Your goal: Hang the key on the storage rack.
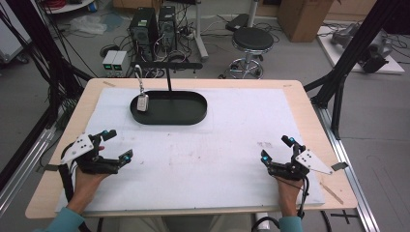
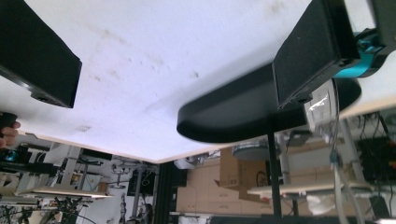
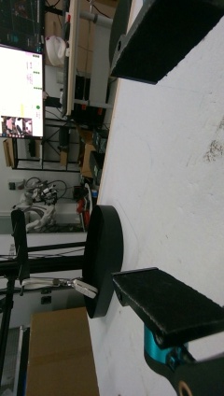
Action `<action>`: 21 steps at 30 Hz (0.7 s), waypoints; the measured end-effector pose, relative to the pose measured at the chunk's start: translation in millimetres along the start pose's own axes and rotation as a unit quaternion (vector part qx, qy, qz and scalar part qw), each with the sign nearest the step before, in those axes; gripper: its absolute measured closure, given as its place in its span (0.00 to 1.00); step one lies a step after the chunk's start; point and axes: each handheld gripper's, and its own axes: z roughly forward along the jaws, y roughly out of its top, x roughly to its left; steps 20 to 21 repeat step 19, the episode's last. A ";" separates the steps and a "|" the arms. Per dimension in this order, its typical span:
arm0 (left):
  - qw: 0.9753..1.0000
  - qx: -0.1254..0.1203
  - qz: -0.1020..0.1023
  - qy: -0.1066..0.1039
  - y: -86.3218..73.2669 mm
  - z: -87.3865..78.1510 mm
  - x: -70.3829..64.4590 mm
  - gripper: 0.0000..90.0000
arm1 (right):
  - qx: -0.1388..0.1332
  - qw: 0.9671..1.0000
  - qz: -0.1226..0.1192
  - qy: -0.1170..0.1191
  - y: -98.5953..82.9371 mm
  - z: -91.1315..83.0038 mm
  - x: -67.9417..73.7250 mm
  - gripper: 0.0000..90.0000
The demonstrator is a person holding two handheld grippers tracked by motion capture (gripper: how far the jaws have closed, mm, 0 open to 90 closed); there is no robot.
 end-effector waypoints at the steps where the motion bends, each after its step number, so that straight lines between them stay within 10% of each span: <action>1: 1.000 -0.001 -0.002 0.002 -4.1 -2.2 0.1 0.02 | -0.002 1.000 -0.002 -0.001 0.0 0.1 -0.4 0.03; 21: 0.998 -0.039 0.013 0.041 -31.2 -19.2 -4.9 0.02 | 0.001 1.000 -0.002 0.001 0.0 0.4 0.0 0.03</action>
